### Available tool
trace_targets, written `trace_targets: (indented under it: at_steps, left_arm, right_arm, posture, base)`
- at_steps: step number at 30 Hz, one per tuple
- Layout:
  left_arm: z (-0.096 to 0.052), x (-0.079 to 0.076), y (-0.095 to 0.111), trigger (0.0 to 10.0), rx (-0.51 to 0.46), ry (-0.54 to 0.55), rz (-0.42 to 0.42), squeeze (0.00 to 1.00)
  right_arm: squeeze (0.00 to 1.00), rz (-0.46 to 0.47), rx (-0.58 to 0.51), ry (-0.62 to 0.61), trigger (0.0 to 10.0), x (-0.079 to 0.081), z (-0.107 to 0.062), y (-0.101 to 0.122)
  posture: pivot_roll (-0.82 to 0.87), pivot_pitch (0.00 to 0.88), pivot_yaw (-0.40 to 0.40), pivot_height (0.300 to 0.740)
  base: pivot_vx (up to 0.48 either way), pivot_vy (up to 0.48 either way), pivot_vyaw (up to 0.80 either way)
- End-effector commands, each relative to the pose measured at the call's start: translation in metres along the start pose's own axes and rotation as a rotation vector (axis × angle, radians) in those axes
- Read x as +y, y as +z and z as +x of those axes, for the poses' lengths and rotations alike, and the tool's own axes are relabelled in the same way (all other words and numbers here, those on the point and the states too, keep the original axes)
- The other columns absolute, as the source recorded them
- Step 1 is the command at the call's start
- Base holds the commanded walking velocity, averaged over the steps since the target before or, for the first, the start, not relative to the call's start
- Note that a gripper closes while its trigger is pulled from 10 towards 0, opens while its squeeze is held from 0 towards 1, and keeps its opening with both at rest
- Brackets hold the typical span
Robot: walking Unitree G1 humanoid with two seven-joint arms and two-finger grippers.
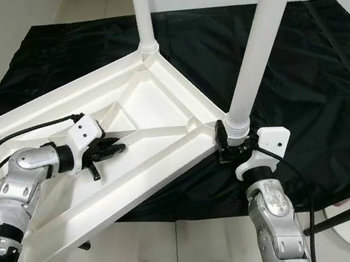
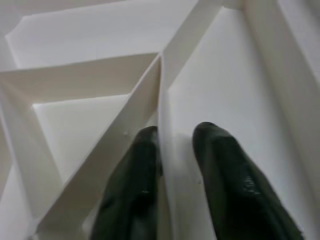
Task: Building children table
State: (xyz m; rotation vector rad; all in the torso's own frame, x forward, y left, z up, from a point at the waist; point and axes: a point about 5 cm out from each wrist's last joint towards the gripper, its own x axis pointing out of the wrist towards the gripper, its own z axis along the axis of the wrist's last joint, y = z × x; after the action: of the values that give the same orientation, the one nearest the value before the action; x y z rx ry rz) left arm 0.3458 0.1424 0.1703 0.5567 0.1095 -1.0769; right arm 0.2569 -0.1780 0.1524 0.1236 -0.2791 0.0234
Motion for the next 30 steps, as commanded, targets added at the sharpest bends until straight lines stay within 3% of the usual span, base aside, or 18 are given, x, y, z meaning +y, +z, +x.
trace_targets:
  at_steps: [1, 2, 9, 14, 16, 25, 30]
  left_arm:
    - [-0.001, -0.004, 0.001, 10.0, 0.006, -0.049, 0.018, 0.86]
    - [-0.001, -0.005, 0.004, 10.0, -0.004, -0.053, 0.022, 0.00]
    - [-0.002, -0.009, 0.016, 10.0, -0.040, -0.063, 0.047, 0.00]
    - [0.001, -0.019, 0.035, 10.0, -0.159, -0.041, -0.028, 0.00]
    - [0.004, -0.034, 0.044, 10.0, -0.235, -0.027, -0.077, 0.00]
    - [0.010, -0.049, 0.057, 10.0, -0.315, 0.031, -0.098, 0.00]
    - [0.023, -0.057, 0.071, 10.0, -0.402, 0.092, -0.199, 0.00]
  right_arm:
    - [0.00, 0.010, 0.023, 0.023, 10.0, 0.002, 0.000, -0.004]
    - [0.00, 0.007, 0.023, 0.029, 10.0, 0.003, 0.000, -0.004]
    - [0.00, 0.003, 0.026, 0.057, 10.0, 0.004, 0.003, -0.004]
    - [0.00, -0.013, 0.014, 0.054, 10.0, 0.001, 0.014, -0.002]
    - [0.00, -0.030, 0.005, 0.050, 10.0, -0.002, 0.025, 0.000]
    - [0.00, -0.063, 0.012, 0.119, 10.0, -0.002, 0.042, 0.002]
    - [0.00, -0.121, 0.047, 0.184, 10.0, -0.012, 0.058, 0.005]
  posture:
    - [0.04, 0.140, 0.010, 0.740]
    - [0.04, 0.140, 0.010, 0.740]
    - [0.04, 0.140, 0.014, 0.740]
    - [0.04, 0.130, 0.009, 0.740]
    - [0.04, 0.126, 0.006, 0.740]
    - [0.04, 0.123, -0.010, 0.740]
    - [0.04, 0.135, -0.029, 0.740]
  base:
    - [0.000, 0.000, 0.00]
    - [0.000, 0.000, 0.00]
    - [0.000, 0.000, 0.00]
    - [0.000, 0.000, 0.00]
    - [0.000, 0.000, 0.00]
    - [0.000, 0.000, 0.00]
    - [0.000, 0.000, 0.00]
